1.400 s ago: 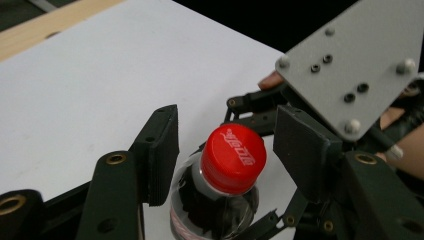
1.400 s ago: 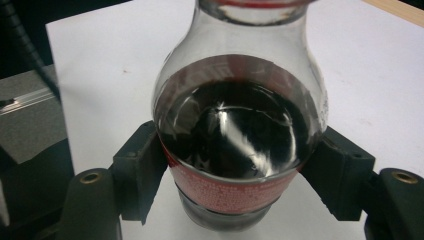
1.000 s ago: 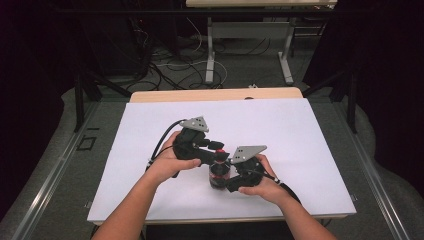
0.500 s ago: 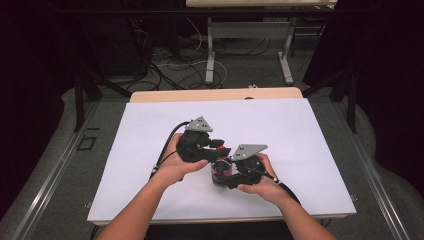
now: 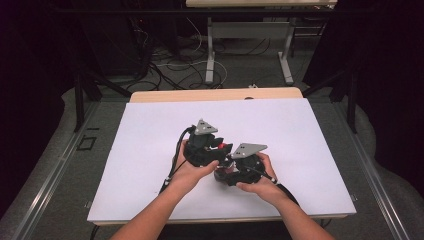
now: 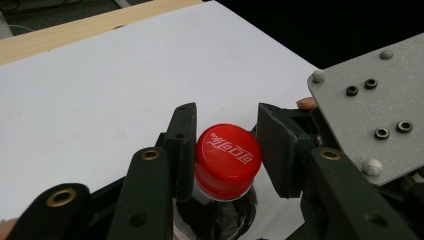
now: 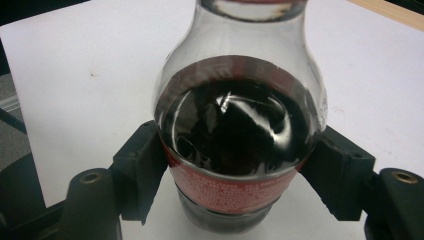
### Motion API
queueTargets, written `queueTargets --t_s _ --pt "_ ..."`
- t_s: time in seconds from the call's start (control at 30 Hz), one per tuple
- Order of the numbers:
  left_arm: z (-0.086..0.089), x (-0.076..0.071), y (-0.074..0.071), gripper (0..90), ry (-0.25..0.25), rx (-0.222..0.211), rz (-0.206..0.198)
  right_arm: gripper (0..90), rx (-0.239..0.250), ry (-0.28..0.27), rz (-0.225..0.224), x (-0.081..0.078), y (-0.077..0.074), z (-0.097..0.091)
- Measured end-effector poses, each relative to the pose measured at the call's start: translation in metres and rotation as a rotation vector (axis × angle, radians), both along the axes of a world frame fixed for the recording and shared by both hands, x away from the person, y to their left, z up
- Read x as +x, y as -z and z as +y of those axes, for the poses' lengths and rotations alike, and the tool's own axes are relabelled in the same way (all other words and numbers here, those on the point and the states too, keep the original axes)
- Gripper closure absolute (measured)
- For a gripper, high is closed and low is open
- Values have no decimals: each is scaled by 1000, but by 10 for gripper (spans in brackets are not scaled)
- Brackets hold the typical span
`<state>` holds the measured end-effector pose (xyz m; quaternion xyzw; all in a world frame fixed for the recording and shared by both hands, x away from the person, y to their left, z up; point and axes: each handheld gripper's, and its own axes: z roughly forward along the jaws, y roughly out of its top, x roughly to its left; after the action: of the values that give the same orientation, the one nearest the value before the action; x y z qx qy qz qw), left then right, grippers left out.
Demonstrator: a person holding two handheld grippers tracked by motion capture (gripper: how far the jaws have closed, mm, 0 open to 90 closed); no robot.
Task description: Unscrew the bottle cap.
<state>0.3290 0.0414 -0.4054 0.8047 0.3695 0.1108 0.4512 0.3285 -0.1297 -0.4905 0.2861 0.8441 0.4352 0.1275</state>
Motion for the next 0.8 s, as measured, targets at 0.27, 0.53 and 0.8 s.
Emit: queueTargets --t_s 0.27,0.53,0.8 --pt "11 6 -9 492 81 -24 20 296 25 -24 -1 1 -2 -2" --pt "27 12 -13 429 215 -48 22 296 40 -62 -11 -1 -4 -3" --pt "30 16 -7 485 295 -33 35 296 50 -103 -6 -2 -5 -2"
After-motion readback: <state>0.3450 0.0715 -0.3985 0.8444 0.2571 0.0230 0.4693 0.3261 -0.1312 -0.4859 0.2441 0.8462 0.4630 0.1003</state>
